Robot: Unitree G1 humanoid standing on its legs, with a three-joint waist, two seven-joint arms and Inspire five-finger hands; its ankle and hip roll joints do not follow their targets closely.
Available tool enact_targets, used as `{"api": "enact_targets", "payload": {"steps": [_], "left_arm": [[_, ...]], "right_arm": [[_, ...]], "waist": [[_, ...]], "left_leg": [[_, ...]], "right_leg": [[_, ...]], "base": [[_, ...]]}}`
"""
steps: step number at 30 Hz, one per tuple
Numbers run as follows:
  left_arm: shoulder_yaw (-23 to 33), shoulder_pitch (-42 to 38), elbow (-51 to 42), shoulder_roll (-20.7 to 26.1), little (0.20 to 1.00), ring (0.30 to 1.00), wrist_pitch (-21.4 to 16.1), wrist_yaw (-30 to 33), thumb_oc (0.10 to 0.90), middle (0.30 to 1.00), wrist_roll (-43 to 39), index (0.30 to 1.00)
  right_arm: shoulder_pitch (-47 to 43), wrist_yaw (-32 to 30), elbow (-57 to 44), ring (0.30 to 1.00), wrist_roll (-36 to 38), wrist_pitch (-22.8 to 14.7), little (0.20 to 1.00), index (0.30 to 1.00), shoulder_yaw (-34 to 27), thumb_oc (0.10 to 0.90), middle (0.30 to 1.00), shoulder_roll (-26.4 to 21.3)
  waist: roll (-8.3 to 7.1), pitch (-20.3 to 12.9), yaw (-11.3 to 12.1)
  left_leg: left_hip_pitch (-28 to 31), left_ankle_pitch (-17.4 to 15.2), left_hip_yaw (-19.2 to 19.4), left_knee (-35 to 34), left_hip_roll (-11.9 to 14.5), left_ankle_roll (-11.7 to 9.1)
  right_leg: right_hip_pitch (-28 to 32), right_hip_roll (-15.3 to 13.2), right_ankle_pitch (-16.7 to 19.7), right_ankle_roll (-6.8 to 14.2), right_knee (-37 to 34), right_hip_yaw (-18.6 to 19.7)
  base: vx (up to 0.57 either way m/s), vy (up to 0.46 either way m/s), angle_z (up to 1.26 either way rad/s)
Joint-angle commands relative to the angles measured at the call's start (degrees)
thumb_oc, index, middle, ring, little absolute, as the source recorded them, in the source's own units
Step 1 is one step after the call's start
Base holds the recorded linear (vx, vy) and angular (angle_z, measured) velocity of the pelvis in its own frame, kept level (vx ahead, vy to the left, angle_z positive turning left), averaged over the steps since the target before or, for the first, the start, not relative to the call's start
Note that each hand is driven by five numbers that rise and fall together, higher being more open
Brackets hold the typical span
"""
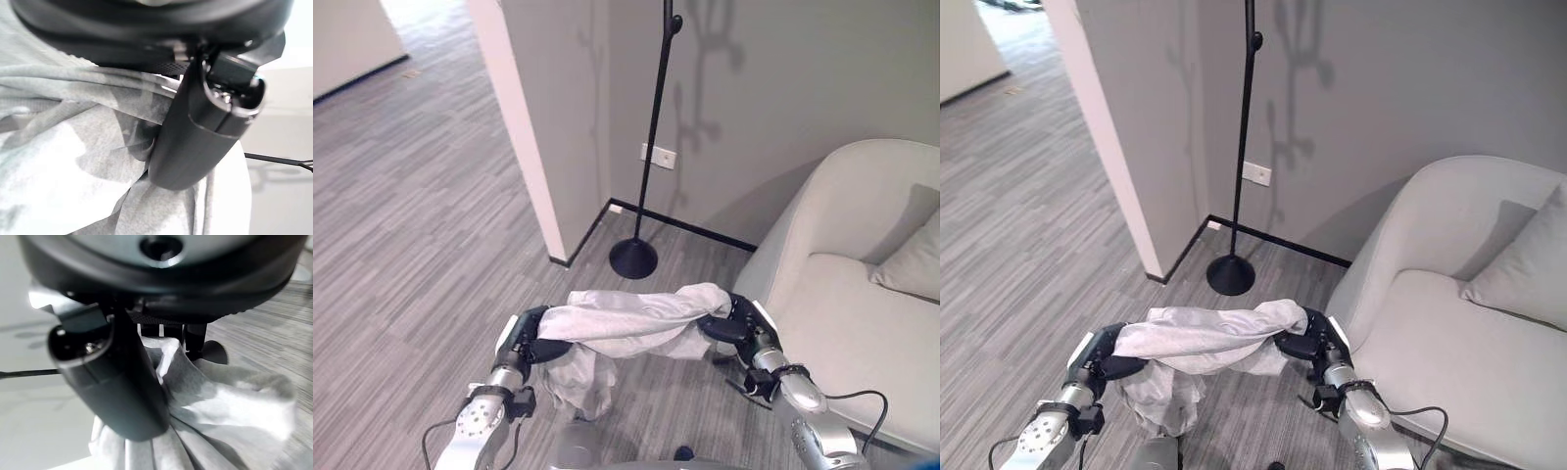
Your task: Hang the clothes on the sofa on the clothes rack.
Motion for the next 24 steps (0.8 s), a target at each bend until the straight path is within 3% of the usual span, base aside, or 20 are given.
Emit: {"api": "enact_targets", "payload": {"steps": [1,2,3,4,5,6,8,10,12,13,14,15,16,17,18,19,20,21,22,24], "left_arm": [[3.0,-3.5,-9.7,2.6,0.3,0.3,-7.4,0.5,0.4,0.3,3.8,0.3],[3.1,-3.6,-9.6,2.6,0.3,0.3,-7.4,0.6,0.4,0.3,3.9,0.3],[3.4,-3.7,-9.0,3.0,0.3,0.3,-7.6,1.2,0.4,0.3,4.7,0.3],[3.4,-3.6,-9.0,2.9,0.3,0.3,-7.6,1.2,0.4,0.3,4.7,0.3],[3.8,-2.2,-9.2,2.8,0.3,0.3,-7.5,1.0,0.4,0.3,4.3,0.3],[3.8,-1.5,-9.3,2.5,0.3,0.3,-7.3,0.7,0.4,0.3,4.0,0.3],[3.8,-0.4,-9.6,2.4,0.3,0.3,-6.9,-0.1,0.4,0.3,3.7,0.3],[4.0,0.4,-10.1,2.3,0.3,0.3,-6.8,-0.6,0.4,0.3,3.7,0.3],[3.9,1.4,-10.5,2.2,0.3,0.3,-7.0,-1.3,0.4,0.3,3.9,0.3],[3.7,2.2,-10.6,2.0,0.3,0.3,-7.1,-1.9,0.4,0.3,3.9,0.3],[3.7,2.2,-10.6,2.0,0.3,0.3,-7.1,-1.9,0.4,0.3,3.9,0.3],[4.0,2.8,-10.8,1.6,0.3,0.3,-7.0,-2.2,0.4,0.3,3.5,0.3],[4.0,2.8,-10.9,1.6,0.3,0.3,-7.0,-2.2,0.4,0.3,3.5,0.3],[4.9,2.2,-10.9,1.8,0.3,0.3,-7.0,-2.2,0.4,0.3,4.3,0.3],[5.3,1.3,-11.0,2.1,0.3,0.3,-7.2,-2.0,0.4,0.3,4.9,0.3],[5.3,1.2,-11.0,2.1,0.3,0.3,-7.2,-2.0,0.4,0.3,5.0,0.3],[5.9,-0.6,-11.3,2.7,0.3,0.3,-7.6,-1.9,0.4,0.3,6.2,0.3],[7.2,-3.0,-12.0,3.7,0.3,0.3,-8.8,-1.1,0.4,0.3,8.6,0.3],[7.9,-4.9,-12.2,4.1,0.3,0.3,-9.5,-0.2,0.4,0.3,10.4,0.3],[8.9,-7.1,-12.6,4.6,0.3,0.3,-10.3,0.7,0.4,0.3,11.6,0.3]], "right_arm": [[-8.3,1.1,-3.8,0.3,0.4,-5.0,0.3,0.3,-0.2,0.4,0.3,0.9],[-8.4,1.1,-3.7,0.3,0.4,-5.0,0.3,0.3,-0.1,0.4,0.3,1.0],[-8.9,1.8,-4.6,0.3,-0.9,-4.8,0.3,0.3,0.6,0.4,0.3,1.3],[-8.9,1.8,-4.6,0.3,-1.0,-4.8,0.3,0.3,0.6,0.4,0.3,1.2],[-8.2,2.6,-5.7,0.3,-1.5,-4.8,0.3,0.3,0.9,0.4,0.3,1.8],[-7.4,2.8,-5.8,0.3,-1.7,-4.8,0.3,0.3,0.9,0.4,0.3,2.0],[-5.9,2.9,-5.4,0.3,-2.7,-4.1,0.3,0.3,0.7,0.4,0.3,2.5],[-5.0,3.1,-5.7,0.3,-3.0,-3.9,0.3,0.3,0.4,0.4,0.3,2.3],[-4.0,2.7,-6.5,0.3,-2.9,-4.0,0.3,0.3,-1.0,0.4,0.3,1.7],[-3.8,1.8,-6.5,0.3,-2.6,-4.5,0.3,0.3,-2.5,0.4,0.3,1.3],[-3.8,1.8,-6.5,0.3,-2.6,-4.6,0.3,0.3,-2.5,0.4,0.3,1.3],[-3.7,0.5,-6.8,0.3,-3.0,-5.0,0.3,0.3,-3.6,0.4,0.3,1.2],[-3.6,0.5,-6.9,0.3,-3.1,-5.0,0.3,0.3,-3.6,0.4,0.3,1.2],[-3.8,-1.1,-7.9,0.3,-5.1,-5.6,0.3,0.3,-5.3,0.4,0.3,1.3],[-4.0,-1.9,-8.3,0.3,-6.4,-5.7,0.3,0.3,-5.9,0.4,0.3,1.3],[-4.0,-1.9,-8.3,0.3,-6.6,-5.7,0.3,0.3,-6.0,0.4,0.3,1.4],[-4.7,-3.6,-8.7,0.3,-9.4,-6.1,0.3,0.3,-7.2,0.4,0.3,1.1],[-5.8,-5.6,-9.3,0.3,-14.6,-6.3,0.3,0.3,-8.7,0.4,0.3,1.0],[-6.7,-7.1,-9.9,0.3,-17.7,-6.5,0.3,0.3,-9.9,0.4,0.3,0.9],[-7.5,-8.3,-11.0,0.3,-19.8,-6.8,0.3,0.3,-11.3,0.4,0.3,0.6]], "waist": [[-0.57,-4.0,0.1],[-0.75,-4.0,0.3],[-0.28,-3.6,-0.2],[-0.39,-3.6,0.0],[0.77,-3.0,-0.6],[1.03,-2.8,-1.1],[1.41,-2.6,-1.8],[1.43,-2.3,-2.4],[1.25,-2.0,-2.9],[0.47,-2.1,-2.9],[0.62,-2.1,-3.0],[0.16,-2.3,-2.7],[0.29,-2.4,-2.7],[0.55,-2.8,-2.6],[0.93,-2.8,-2.6],[1.0,-2.7,-2.5],[0.86,-2.5,-2.5],[1.57,-2.8,-2.9],[1.37,-2.5,-3.1],[1.49,-3.4,-3.5]], "left_leg": [[0.9,-3.5,1.3,-0.3,0.7,1.6],[0.9,-3.6,1.7,-0.3,0.6,1.7],[3.5,-4.8,3.5,-1.0,-0.6,3.7],[3.6,-4.8,3.7,-1.1,-0.8,3.8],[7.6,-6.2,6.1,-3.0,-2.3,6.1],[9.6,-6.7,7.0,-4.2,-3.2,6.9],[12.8,-7.9,7.8,-6.1,-4.4,7.8],[13.9,-8.1,7.5,-6.6,-4.9,8.0],[14.9,-9.0,6.4,-6.6,-5.8,7.7],[15.7,-10.6,6.2,-6.2,-6.5,7.2],[15.7,-10.7,6.1,-6.2,-6.2,7.0],[16.1,-11.6,5.9,-6.0,-6.1,6.0],[16.1,-11.6,5.9,-6.0,-5.8,5.9],[17.5,-13.4,5.3,-6.2,-4.5,4.2],[18.0,-14.2,5.5,-6.1,-3.7,3.6],[17.9,-14.3,5.6,-6.0,-3.6,3.6],[18.2,-14.5,6.3,-5.6,-3.6,3.3],[19.8,-16.8,6.0,-5.0,-2.7,2.9],[20.4,-17.4,6.7,-4.3,-3.1,2.8],[21.6,-19.2,6.2,-4.0,-3.2,2.7]], "right_leg": [[-4.1,1.5,-3.9,2.9,14.9,-0.6],[-4.5,1.1,-4.1,3.1,15.6,-0.2],[-7.3,0.0,-1.1,4.6,24.9,-0.7],[-7.7,-0.3,-1.3,4.7,25.4,-0.4],[-10.1,-3.4,4.1,5.8,34.8,-4.3],[-10.7,-5.4,5.5,6.6,38.8,-6.7],[-12.1,-7.3,7.7,6.8,42.2,-10.9],[-13.5,-7.0,7.8,7.0,41.9,-12.0],[-16.2,-4.5,7.7,7.1,36.7,-13.3],[-16.5,-4.4,6.7,6.5,26.9,-14.5],[-16.2,-4.0,6.8,6.4,26.4,-14.8],[-16.4,-4.5,6.4,5.0,15.6,-15.0],[-16.1,-4.1,6.6,4.9,14.9,-15.2],[-16.3,-4.5,6.8,6.0,5.3,-13.5],[-16.2,-4.8,7.7,6.3,1.4,-13.2],[-16.0,-4.5,8.1,6.3,0.8,-13.2],[-16.5,-6.2,10.5,6.4,-2.3,-14.1],[-16.5,-6.9,10.9,7.8,-5.5,-12.7],[-16.9,-8.3,12.6,7.8,-5.9,-13.4],[-16.0,-8.1,12.0,8.5,-6.5,-12.3]], "base": [[0.19,0.348,-0.23],[0.23,0.472,-0.5],[0.12,0.267,-0.53],[0.28,0.559,-0.53],[0.24,0.455,-0.29],[0.36,0.576,-0.42],[0.27,0.332,-0.28],[0.14,0.125,-0.07],[0.2,0.028,0.09],[0.2,-0.024,0.1],[0.28,-0.103,0.19],[0.14,-0.086,0.29],[0.39,-0.172,0.28],[0.35,-0.127,0.14],[0.35,-0.123,0.21],[0.15,-0.051,0.23],[0.32,-0.043,0.24],[0.41,-0.041,0.22],[0.36,-0.021,0.16],[0.32,0.0,0.11]]}}
